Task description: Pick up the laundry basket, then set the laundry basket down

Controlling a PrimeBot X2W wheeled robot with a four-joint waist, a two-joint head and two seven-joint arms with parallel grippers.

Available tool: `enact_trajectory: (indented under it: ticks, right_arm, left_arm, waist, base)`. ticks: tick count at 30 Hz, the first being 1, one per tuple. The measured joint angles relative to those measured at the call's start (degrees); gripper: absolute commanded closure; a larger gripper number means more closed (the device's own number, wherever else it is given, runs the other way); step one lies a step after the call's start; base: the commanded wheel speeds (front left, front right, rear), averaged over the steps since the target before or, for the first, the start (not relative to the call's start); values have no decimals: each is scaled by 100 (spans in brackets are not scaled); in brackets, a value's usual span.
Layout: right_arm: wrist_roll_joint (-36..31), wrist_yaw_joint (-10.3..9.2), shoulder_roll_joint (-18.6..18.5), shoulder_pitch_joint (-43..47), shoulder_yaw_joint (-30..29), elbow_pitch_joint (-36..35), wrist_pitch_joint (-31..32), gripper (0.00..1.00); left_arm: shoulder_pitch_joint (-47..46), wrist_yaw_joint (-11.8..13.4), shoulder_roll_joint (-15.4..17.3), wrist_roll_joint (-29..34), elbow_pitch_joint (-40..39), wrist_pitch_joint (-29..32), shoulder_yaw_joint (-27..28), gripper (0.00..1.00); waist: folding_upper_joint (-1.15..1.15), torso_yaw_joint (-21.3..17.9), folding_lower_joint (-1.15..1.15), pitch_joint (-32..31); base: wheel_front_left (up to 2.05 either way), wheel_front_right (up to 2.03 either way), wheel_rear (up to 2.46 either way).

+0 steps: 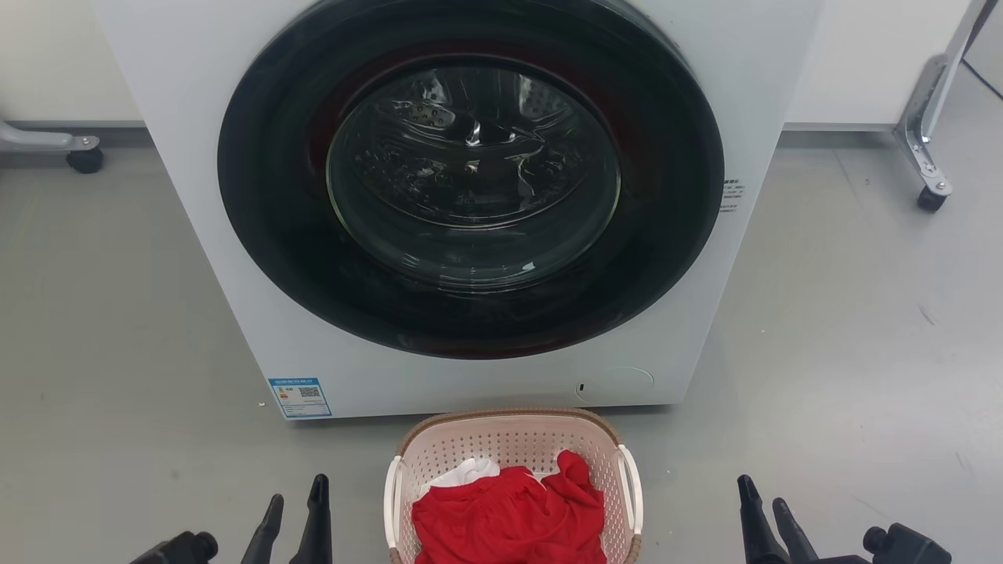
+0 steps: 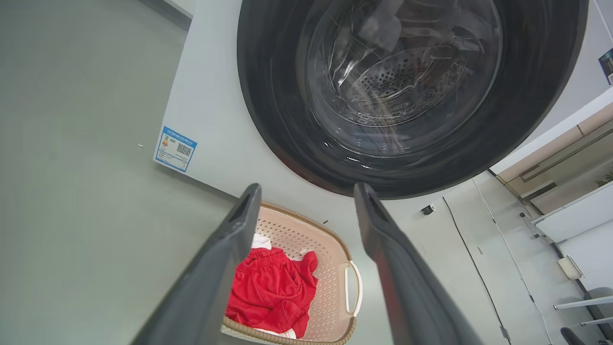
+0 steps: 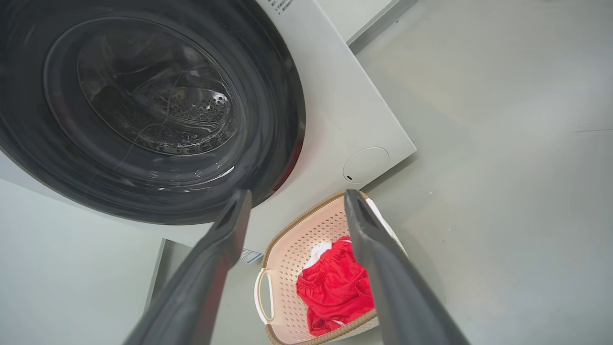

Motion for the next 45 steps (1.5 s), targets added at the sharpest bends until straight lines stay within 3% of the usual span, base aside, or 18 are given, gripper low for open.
enact_trajectory:
  ticks: [45]
  right_arm:
    - [-3857,-612,8,144,882,-129,-932,0]
  left_arm:
    - [62,642,51,4141,-164,-951,-666,0]
  waist:
    - [0,-58,0,86]
  base:
    - [0,0,0]
